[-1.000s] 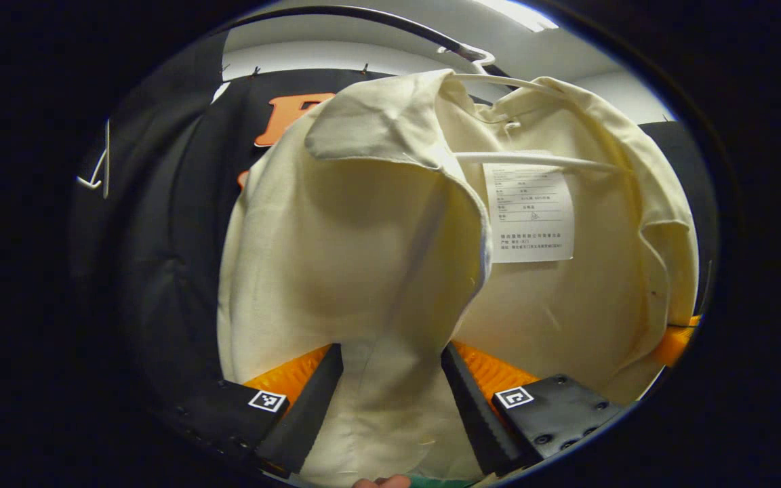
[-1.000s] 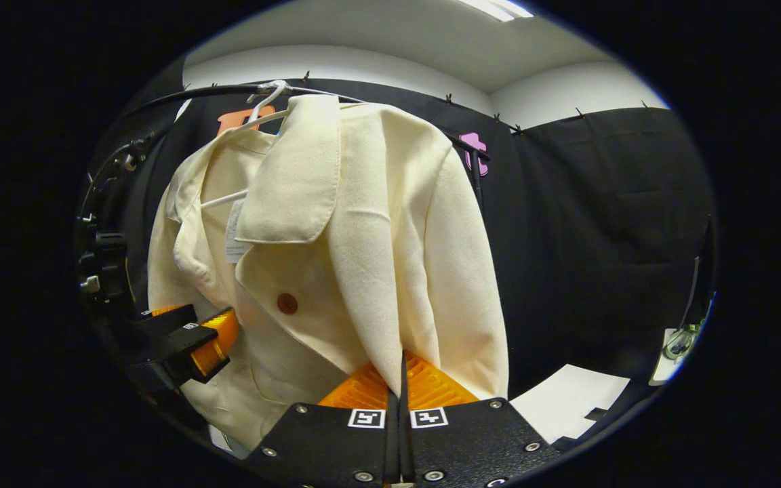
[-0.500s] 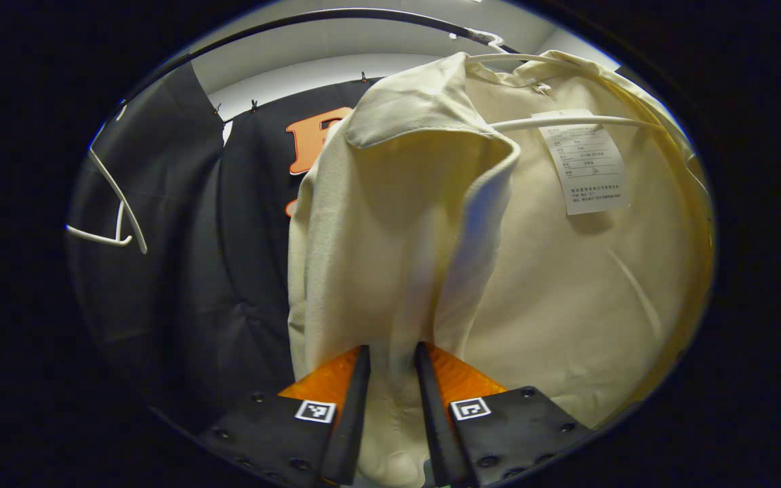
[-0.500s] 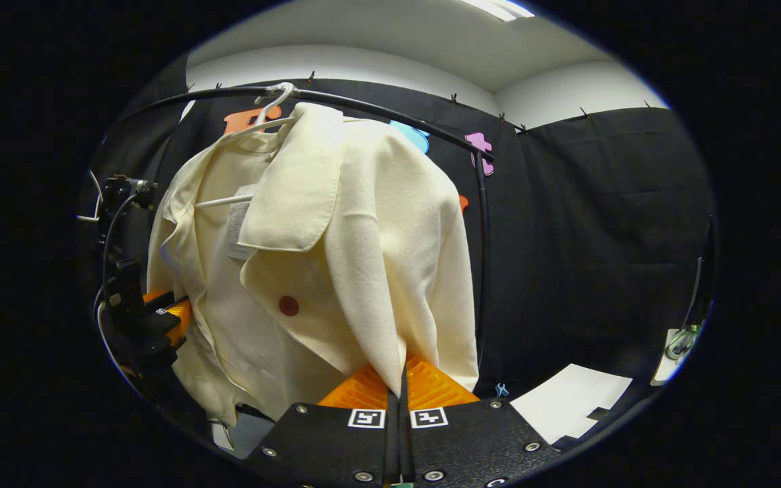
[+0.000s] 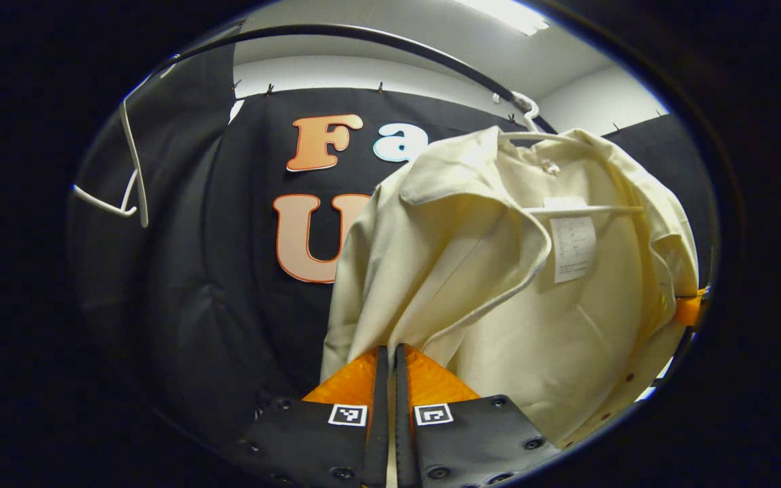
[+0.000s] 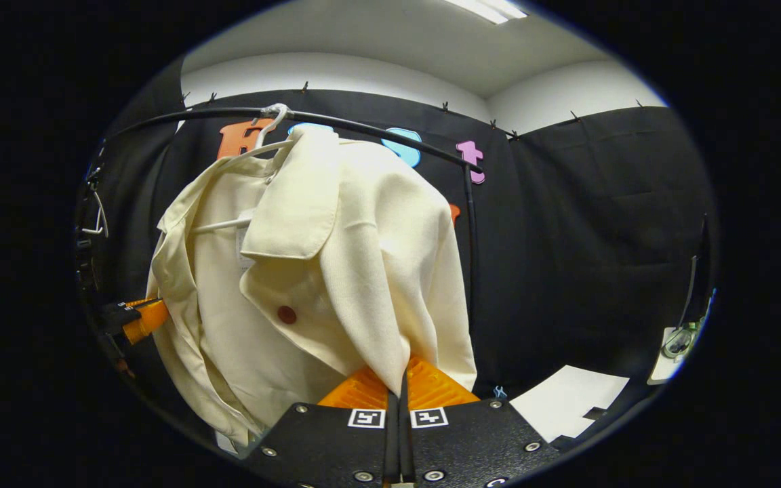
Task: Grasp the clothes on the hanger with both hands and then place them into the laundry hamper below.
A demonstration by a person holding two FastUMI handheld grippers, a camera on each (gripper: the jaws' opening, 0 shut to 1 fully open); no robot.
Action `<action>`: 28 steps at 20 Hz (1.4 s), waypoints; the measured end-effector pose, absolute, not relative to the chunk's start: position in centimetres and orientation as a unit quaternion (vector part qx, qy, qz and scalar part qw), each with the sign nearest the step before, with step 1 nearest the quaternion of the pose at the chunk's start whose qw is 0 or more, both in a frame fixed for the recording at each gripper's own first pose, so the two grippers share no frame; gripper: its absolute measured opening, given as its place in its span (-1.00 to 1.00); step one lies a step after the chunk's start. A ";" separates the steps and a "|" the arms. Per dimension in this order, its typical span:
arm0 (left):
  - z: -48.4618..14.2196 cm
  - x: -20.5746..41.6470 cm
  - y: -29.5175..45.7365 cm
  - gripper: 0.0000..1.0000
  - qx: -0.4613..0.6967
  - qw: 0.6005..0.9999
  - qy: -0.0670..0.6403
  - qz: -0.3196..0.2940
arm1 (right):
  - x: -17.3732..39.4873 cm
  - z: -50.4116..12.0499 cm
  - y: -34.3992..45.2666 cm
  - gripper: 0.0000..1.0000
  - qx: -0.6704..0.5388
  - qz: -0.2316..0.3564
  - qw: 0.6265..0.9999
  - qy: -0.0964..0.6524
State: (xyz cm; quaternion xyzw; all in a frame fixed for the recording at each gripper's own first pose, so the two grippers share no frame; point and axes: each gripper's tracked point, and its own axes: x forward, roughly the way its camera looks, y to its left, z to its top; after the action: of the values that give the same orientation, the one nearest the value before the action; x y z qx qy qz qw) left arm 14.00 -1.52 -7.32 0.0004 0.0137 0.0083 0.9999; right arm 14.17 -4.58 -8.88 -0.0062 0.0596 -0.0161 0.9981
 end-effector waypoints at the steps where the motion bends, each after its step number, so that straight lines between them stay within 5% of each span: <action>1: -5.6 13.2 -1.5 -0.77 0.003 1.000 -0.004 0.005 | 13.8 -8.4 -4.6 -1.00 -0.005 -0.016 0.998 0.053; 4: -1.0 11.3 -1.7 -0.77 0.030 0.998 -0.055 0.003 | 12.3 -6.7 -5.1 -1.00 -0.013 -0.021 0.999 0.034; 7: -2.6 11.0 -5.3 -0.83 0.004 0.998 -0.013 -0.055 | 11.8 -6.0 -5.0 -1.00 -0.017 -0.020 0.999 0.025; 9: -4.2 10.6 -8.6 -0.46 -0.028 0.995 0.007 -0.098 | 12.0 -6.1 -5.0 -1.00 -0.018 -0.018 0.999 0.024; 10: -4.6 10.6 -9.7 -0.07 -0.037 0.994 0.007 -0.107 | 11.9 -6.1 -5.0 -1.00 -0.018 -0.018 0.999 0.025; 14: -5.6 12.0 -13.0 0.93 -0.050 0.993 0.009 -0.111 | 11.8 -6.6 -4.5 -1.00 -0.014 -0.011 0.999 0.035; 23: -10.3 18.6 -5.0 0.93 0.011 0.997 0.026 0.072 | 13.2 -7.0 -3.7 -1.00 -0.008 -0.003 0.999 0.041; 25: -9.7 18.6 -3.3 0.76 0.045 0.996 0.017 0.081 | 13.6 -7.0 -3.7 -1.00 -0.005 -0.003 0.999 0.042; 28: -9.4 17.8 -2.5 -0.46 0.055 0.996 0.012 0.062 | 13.5 -6.9 -3.8 -1.00 -0.007 -0.003 0.999 0.040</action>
State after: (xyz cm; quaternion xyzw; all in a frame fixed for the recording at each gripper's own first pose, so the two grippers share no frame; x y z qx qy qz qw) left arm 17.76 -2.52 -9.43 0.0551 0.0117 0.0620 0.9965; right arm 13.54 -3.81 -6.88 -0.0070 0.0404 -0.0027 0.9992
